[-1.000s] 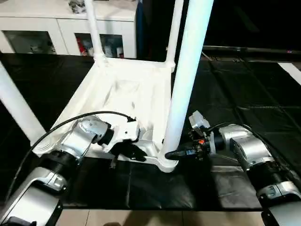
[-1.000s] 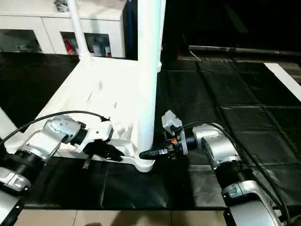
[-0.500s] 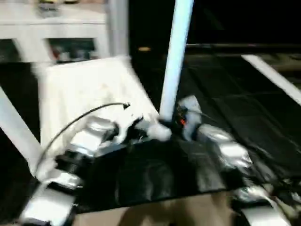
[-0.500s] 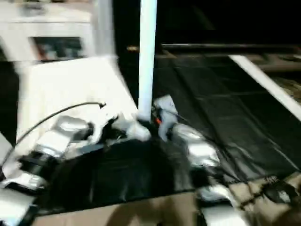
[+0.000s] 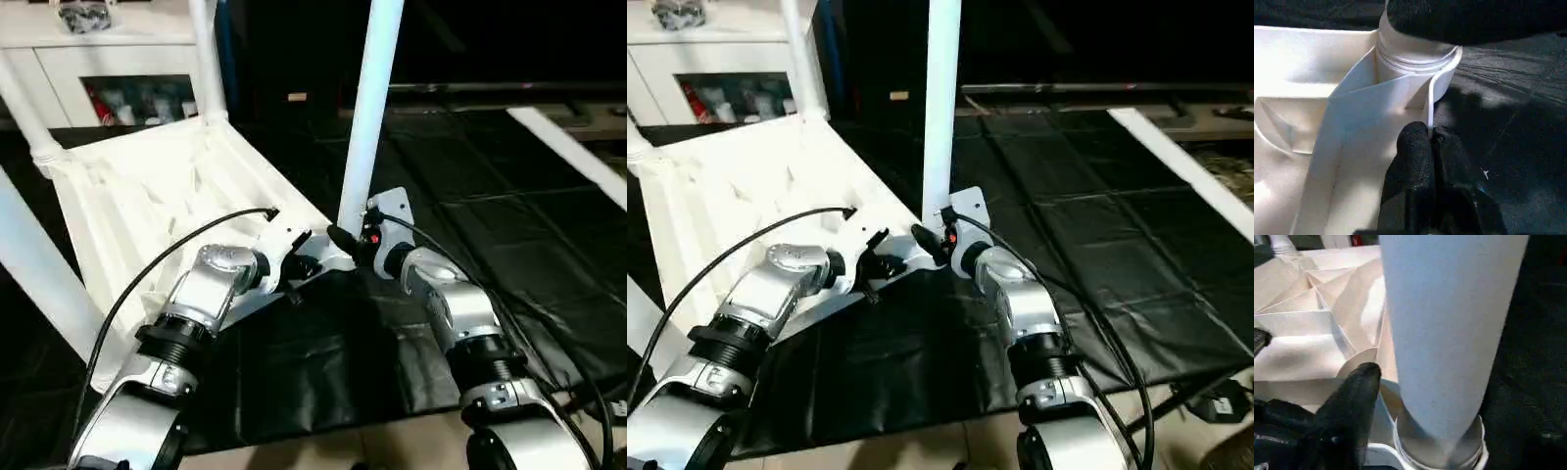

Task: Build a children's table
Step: Rotate leg to tighten

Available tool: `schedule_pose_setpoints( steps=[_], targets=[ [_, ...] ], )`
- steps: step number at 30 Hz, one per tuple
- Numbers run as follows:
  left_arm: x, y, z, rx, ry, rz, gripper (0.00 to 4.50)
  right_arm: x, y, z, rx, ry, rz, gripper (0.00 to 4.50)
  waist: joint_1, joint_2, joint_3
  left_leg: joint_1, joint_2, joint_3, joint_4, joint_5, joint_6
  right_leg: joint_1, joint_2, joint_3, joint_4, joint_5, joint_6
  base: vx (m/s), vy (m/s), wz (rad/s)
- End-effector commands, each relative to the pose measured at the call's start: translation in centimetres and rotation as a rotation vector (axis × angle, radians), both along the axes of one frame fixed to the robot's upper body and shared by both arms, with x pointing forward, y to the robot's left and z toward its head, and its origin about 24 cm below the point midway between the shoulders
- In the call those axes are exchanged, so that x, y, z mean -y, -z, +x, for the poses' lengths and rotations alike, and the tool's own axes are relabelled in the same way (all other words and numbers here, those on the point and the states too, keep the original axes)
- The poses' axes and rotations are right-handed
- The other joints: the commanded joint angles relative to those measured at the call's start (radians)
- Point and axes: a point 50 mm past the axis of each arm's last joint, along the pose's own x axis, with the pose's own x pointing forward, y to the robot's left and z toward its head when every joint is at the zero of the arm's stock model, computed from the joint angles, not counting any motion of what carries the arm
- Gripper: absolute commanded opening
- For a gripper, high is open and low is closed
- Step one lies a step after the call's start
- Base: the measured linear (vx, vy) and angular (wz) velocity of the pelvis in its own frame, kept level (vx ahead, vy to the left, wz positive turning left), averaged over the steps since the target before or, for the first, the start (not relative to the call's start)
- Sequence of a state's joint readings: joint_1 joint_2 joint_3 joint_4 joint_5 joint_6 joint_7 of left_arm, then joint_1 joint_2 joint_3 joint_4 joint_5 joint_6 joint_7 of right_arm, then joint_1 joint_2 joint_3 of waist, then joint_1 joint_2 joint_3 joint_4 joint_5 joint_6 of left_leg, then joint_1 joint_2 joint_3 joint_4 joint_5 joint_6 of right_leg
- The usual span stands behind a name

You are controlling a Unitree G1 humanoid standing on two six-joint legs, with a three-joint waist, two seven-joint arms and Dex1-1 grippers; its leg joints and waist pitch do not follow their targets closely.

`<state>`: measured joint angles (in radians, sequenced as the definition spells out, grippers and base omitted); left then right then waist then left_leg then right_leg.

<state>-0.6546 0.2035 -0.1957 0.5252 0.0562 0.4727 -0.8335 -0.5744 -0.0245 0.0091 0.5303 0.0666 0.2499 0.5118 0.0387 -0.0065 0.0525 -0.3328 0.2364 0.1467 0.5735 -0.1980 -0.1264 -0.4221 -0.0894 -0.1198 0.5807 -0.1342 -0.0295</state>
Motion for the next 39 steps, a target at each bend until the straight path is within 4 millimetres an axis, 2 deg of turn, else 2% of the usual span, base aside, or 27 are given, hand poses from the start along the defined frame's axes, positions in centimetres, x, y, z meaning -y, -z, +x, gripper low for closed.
schedule_pose_setpoints(
  steps=[1,2,3,4,5,6,7,8,9,10,11,12,14,17,18,19,20,23,26,27,28,32,33,34,38,39],
  targets=[
    [1.7,-1.9,0.0,0.097,0.104,-0.05,0.0,-2.8,1.2,-1.7,-0.037,-0.211,-0.011,3.45,0.013,-0.003,-0.077,-0.022,-0.022,0.027,-0.053,-0.081,0.076,0.082,-0.041,0.048,-0.052,-0.218,-0.181,0.0,0.0,0.0],
    [1.6,-1.9,0.0,0.095,0.108,-0.047,0.0,-2.5,1.2,-1.8,-0.035,-0.213,-0.012,3.52,0.013,-0.002,-0.078,-0.022,-0.021,0.027,-0.052,-0.074,0.079,0.081,-0.041,0.048,-0.049,-0.201,-0.186,0.0,0.0,0.0],
    [0.8,-1.7,-0.4,0.08,0.155,-0.027,0.0,-0.6,1.3,-2.1,-0.032,-0.242,0.0,3.67,0.016,0.0,-0.077,-0.018,-0.019,0.027,-0.054,-0.082,0.082,0.082,-0.038,0.047,-0.048,-0.184,-0.196,0.0,0.0,0.0],
    [0.8,-1.7,-0.4,0.08,0.162,-0.025,0.0,-0.4,1.3,-2.2,-0.032,-0.246,0.002,3.67,0.015,-0.001,-0.077,-0.018,-0.018,0.028,-0.053,-0.086,0.088,0.081,-0.038,0.049,-0.047,-0.178,-0.2,0.0,0.0,0.0],
    [0.5,-1.6,-0.5,0.08,0.182,-0.019,0.0,0.1,1.3,-2.3,-0.033,-0.256,0.008,3.76,0.016,0.001,-0.075,-0.02,-0.018,0.027,-0.054,-0.09,0.09,0.082,-0.039,0.049,-0.046,-0.177,-0.202,0.0,0.0,0.0],
    [0.3,-1.6,-0.7,0.074,0.206,-0.015,0.0,0.8,1.3,-2.4,-0.028,-0.275,0.004,3.85,0.018,0.005,-0.076,-0.016,-0.017,0.028,-0.055,-0.099,0.088,0.079,-0.039,0.05,-0.048,-0.181,-0.208,0.0,0.0,0.0],
    [0.2,-1.6,-0.7,0.073,0.216,-0.014,0.0,1.0,1.2,-2.5,-0.027,-0.281,0.002,3.85,0.019,0.001,-0.075,-0.016,-0.017,0.029,-0.055,-0.11,0.084,0.079,-0.038,0.049,-0.049,-0.19,-0.208,0.0,0.0,0.0],
    [-0.1,-1.5,-0.9,0.067,0.24,-0.012,0.0,1.6,1.2,-2.6,-0.022,-0.299,-0.002,4.01,0.022,0.006,-0.074,-0.015,-0.017,0.029,-0.056,-0.12,0.082,0.079,-0.039,0.049,-0.051,-0.201,-0.207,0.0,0.0,0.0],
    [-0.7,-1.4,-1.2,0.061,0.302,-0.002,0.0,2.9,0.9,-2.8,-0.021,-0.343,-0.004,4.11,0.024,0.005,-0.073,-0.014,-0.017,0.029,-0.056,-0.133,0.078,0.079,-0.039,0.049,-0.054,-0.22,-0.201,0.0,0.0,0.0],
    [-0.9,-1.4,-1.4,0.062,0.332,0.003,0.0,3.4,0.7,-2.9,-0.023,-0.364,-0.001,4.19,0.026,0.012,-0.073,-0.01,-0.015,0.029,-0.057,-0.148,0.077,0.078,-0.038,0.05,-0.056,-0.229,-0.199,0.0,0.0,0.0],
    [-0.9,-1.4,-1.4,0.062,0.332,0.003,0.0,3.4,0.7,-2.9,-0.023,-0.364,-0.001,4.26,0.028,0.011,-0.072,-0.01,-0.016,0.029,-0.056,-0.152,0.076,0.077,-0.038,0.049,-0.057,-0.233,-0.199,0.0,0.0,0.0],
    [-1.4,-1.3,-1.7,0.044,0.374,-0.003,0.0,4.3,0.4,-3.0,-0.027,-0.408,-0.002,4.32,0.031,0.012,-0.073,-0.007,-0.014,0.03,-0.057,-0.165,0.073,0.075,-0.039,0.049,-0.057,-0.235,-0.205,0.0,0.0,0.0],
    [-1.5,-1.4,-1.9,0.043,0.403,-0.007,0.0,4.7,0.2,-3.1,-0.031,-0.432,-0.002,4.42,0.035,0.01,-0.073,-0.009,-0.013,0.029,-0.056,-0.159,0.07,0.077,-0.039,0.05,-0.053,-0.228,-0.209,0.0,0.0,0.0],
    [-2.0,-1.2,-2.6,0.009,0.508,0.012,0.0,5.8,-0.3,-3.4,-0.041,-0.534,-0.033,4.42,0.049,0.008,-0.074,-0.008,-0.009,0.031,-0.056,-0.148,0.068,0.076,-0.04,0.051,-0.05,-0.217,-0.212,0.0,0.0,0.0],
    [-2.2,-1.1,-2.7,0.0,0.531,0.026,0.0,6.0,-0.4,-3.4,-0.04,-0.563,-0.047,4.42,0.056,0.008,-0.076,-0.004,-0.009,0.032,-0.054,-0.142,0.07,0.074,-0.039,0.051,-0.046,-0.2,-0.221,0.0,0.0,0.0],
    [-2.6,-0.9,-3.0,-0.01,0.586,0.055,0.0,6.3,-0.6,-3.5,-0.034,-0.628,-0.067,4.42,0.057,0.007,-0.075,-0.005,-0.008,0.034,-0.054,-0.141,0.07,0.074,-0.038,0.052,-0.043,-0.187,-0.228,0.0,0.0,0.0],
    [-2.7,-0.8,-3.1,-0.012,0.614,0.063,0.0,6.4,-0.8,-3.5,-0.028,-0.662,-0.073,4.42,0.06,0.005,-0.075,-0.011,-0.008,0.034,-0.054,-0.147,0.071,0.078,-0.039,0.05,-0.043,-0.2,-0.221,0.0,0.0,0.0],
    [-2.8,-0.8,-3.4,-0.023,0.665,0.065,0.0,6.4,-1.1,-3.5,-0.022,-0.714,-0.078,4.42,0.065,0.002,-0.074,-0.009,-0.007,0.035,-0.054,-0.157,0.064,0.075,-0.042,0.051,-0.048,-0.25,-0.204,0.0,0.0,0.0],
    [-2.8,-0.7,-3.6,-0.03,0.71,0.073,0.0,6.2,-1.3,-3.4,-0.022,-0.761,-0.078,4.42,0.071,0.005,-0.073,-0.006,-0.005,0.035,-0.054,-0.157,0.057,0.07,-0.042,0.053,-0.047,-0.26,-0.202,0.0,0.0,0.0],
    [-2.8,-0.7,-3.8,-0.033,0.73,0.077,0.0,6.0,-1.3,-3.5,-0.028,-0.787,-0.071,4.42,0.073,-0.001,-0.073,-0.005,-0.005,0.036,-0.053,-0.162,0.056,0.068,-0.042,0.054,-0.046,-0.259,-0.205,0.0,0.0,0.0],
    [-2.8,-0.7,-3.8,-0.034,0.732,0.077,0.0,6.0,-1.3,-3.5,-0.028,-0.789,-0.071,4.14,0.073,0.001,-0.073,-0.005,-0.005,0.035,-0.053,-0.164,0.055,0.069,-0.042,0.054,-0.044,-0.258,-0.209,0.0,0.0,0.0],
    [-2.8,-0.5,-4.1,-0.042,0.786,0.097,0.0,5.6,-1.3,-3.9,-0.063,-0.893,-0.029,4.0,0.074,-0.005,-0.068,-0.008,-0.007,0.036,-0.053,-0.197,0.052,0.066,-0.04,0.058,-0.047,-0.313,-0.192,0.0,0.0,0.0],
    [-2.8,-0.4,-4.2,-0.043,0.792,0.103,0.0,5.6,-1.3,-3.9,-0.072,-0.91,-0.02,3.76,0.074,-0.005,-0.068,-0.008,-0.007,0.036,-0.053,-0.206,0.05,0.066,-0.041,0.06,-0.049,-0.34,-0.184,0.0,0.0,0.0],
    [-2.9,-0.4,-4.2,-0.043,0.796,0.106,0.0,5.5,-1.2,-4.0,-0.086,-0.927,-0.015,3.68,0.073,-0.009,-0.068,-0.01,-0.007,0.036,-0.054,-0.199,0.047,0.068,-0.041,0.061,-0.048,-0.346,-0.178,0.0,0.0,0.0],
    [-2.9,-0.3,-4.1,-0.041,0.796,0.11,0.0,5.4,-0.9,-4.2,-0.128,-0.966,-0.018,3.48,0.074,-0.007,-0.07,-0.01,-0.006,0.036,-0.052,-0.182,0.047,0.067,-0.041,0.062,-0.046,-0.33,-0.179,0.0,0.0,0.0],
    [-2.9,-0.3,-4.1,-0.039,0.795,0.113,0.0,5.5,-0.7,-4.2,-0.135,-0.971,-0.023,3.25,0.074,-0.008,-0.071,-0.011,-0.007,0.036,-0.052,-0.18,0.046,0.068,-0.042,0.062,-0.045,-0.331,-0.181,0.0,0.0,0.0]
  ],
)
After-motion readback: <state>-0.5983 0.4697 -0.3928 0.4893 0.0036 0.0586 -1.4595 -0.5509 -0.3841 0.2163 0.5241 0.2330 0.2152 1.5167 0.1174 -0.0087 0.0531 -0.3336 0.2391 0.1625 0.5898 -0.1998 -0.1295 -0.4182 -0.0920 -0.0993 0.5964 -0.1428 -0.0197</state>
